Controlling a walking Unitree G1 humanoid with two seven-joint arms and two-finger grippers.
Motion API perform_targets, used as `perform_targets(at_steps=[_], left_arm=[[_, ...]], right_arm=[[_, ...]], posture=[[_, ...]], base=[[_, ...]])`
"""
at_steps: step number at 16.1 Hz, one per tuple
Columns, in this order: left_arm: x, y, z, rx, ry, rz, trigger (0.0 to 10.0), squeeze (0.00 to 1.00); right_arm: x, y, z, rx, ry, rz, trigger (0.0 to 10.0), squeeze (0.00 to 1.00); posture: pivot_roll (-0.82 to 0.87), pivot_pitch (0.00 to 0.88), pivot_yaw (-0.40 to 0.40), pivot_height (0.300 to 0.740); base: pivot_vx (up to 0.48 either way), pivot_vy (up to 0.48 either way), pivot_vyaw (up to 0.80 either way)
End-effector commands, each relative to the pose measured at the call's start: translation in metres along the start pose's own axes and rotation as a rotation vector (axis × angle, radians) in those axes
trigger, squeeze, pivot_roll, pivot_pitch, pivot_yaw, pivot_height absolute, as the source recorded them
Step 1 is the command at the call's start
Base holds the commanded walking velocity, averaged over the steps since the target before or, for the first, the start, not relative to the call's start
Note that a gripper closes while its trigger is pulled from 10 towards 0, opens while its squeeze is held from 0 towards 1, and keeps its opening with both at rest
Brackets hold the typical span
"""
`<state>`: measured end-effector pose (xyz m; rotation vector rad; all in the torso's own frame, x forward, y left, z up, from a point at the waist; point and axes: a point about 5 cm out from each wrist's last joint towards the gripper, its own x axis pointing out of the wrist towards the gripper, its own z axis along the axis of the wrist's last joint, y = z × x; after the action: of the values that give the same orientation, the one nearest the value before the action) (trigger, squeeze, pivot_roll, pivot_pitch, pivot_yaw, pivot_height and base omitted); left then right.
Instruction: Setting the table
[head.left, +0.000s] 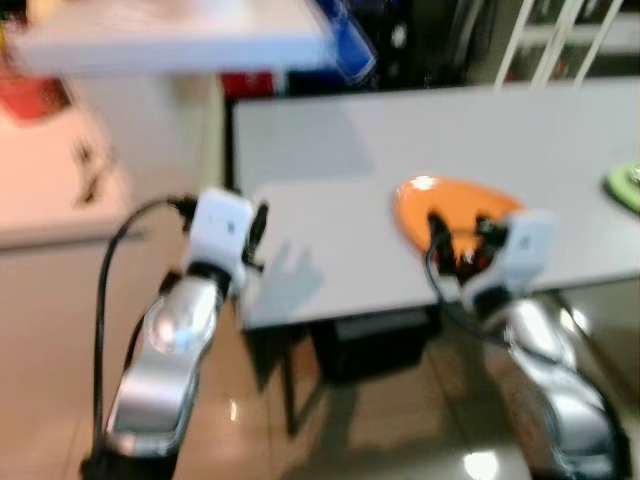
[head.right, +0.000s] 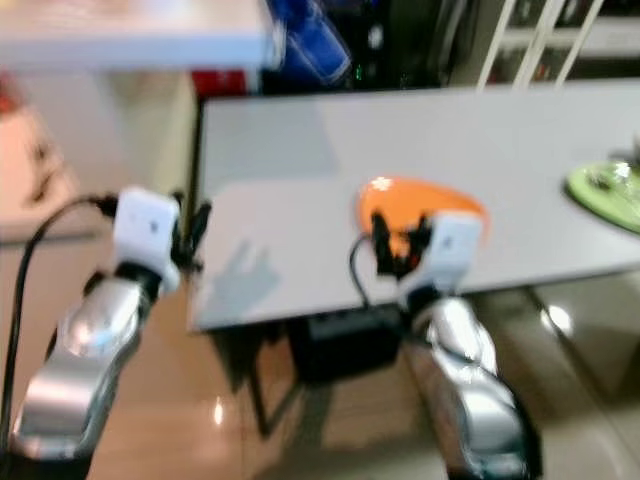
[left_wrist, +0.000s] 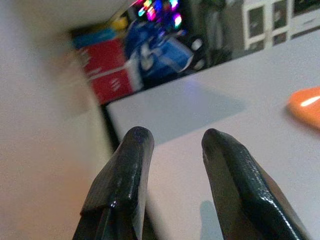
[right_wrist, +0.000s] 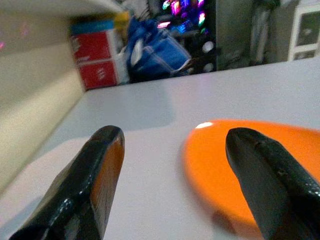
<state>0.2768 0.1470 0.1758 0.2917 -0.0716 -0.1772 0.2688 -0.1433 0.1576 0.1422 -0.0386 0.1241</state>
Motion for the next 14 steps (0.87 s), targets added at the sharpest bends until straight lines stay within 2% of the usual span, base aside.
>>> perform_targets(at_steps=[1,3,5,6,9,14], left_arm=[[0.002,0.002,0.0,0.003,-0.003,0.019,10.0,0.0],[0.008,0.004,0.003,-0.016,-0.014,0.049,10.0,0.0],[0.011,0.004,0.003,-0.017,-0.014,0.061,10.0,0.0],[0.01,0.005,0.004,-0.018,-0.018,0.064,10.0,0.0],[0.007,0.008,0.006,-0.013,-0.026,0.084,10.0,0.0],[0.009,0.014,0.005,-0.002,-0.026,0.104,10.0,0.0]], right_arm=[[0.003,-0.001,0.003,-0.035,-0.015,-0.012,10.0,0.0],[0.006,-0.005,0.005,-0.032,-0.008,-0.018,10.0,0.0],[0.009,-0.002,0.001,-0.023,0.018,0.004,10.0,0.0],[0.014,0.003,0.0,0.023,0.032,0.006,10.0,0.0],[0.017,0.007,-0.002,0.014,0.04,0.028,10.0,0.0],[0.019,0.012,-0.001,-0.018,0.027,0.078,10.0,0.0]], posture=[[-0.01,0.0,0.008,0.74],[-0.01,0.0,0.001,0.74],[0.0,0.0,-0.005,0.74],[0.01,0.0,-0.01,0.74],[0.03,0.0,-0.038,0.74],[0.03,0.0,-0.025,0.74]], base=[[0.0,0.469,0.0],[0.0,0.48,0.0],[0.0,0.48,0.0],[0.0,0.472,0.0],[0.0,0.474,-0.45],[0.0,0.478,-0.36]])
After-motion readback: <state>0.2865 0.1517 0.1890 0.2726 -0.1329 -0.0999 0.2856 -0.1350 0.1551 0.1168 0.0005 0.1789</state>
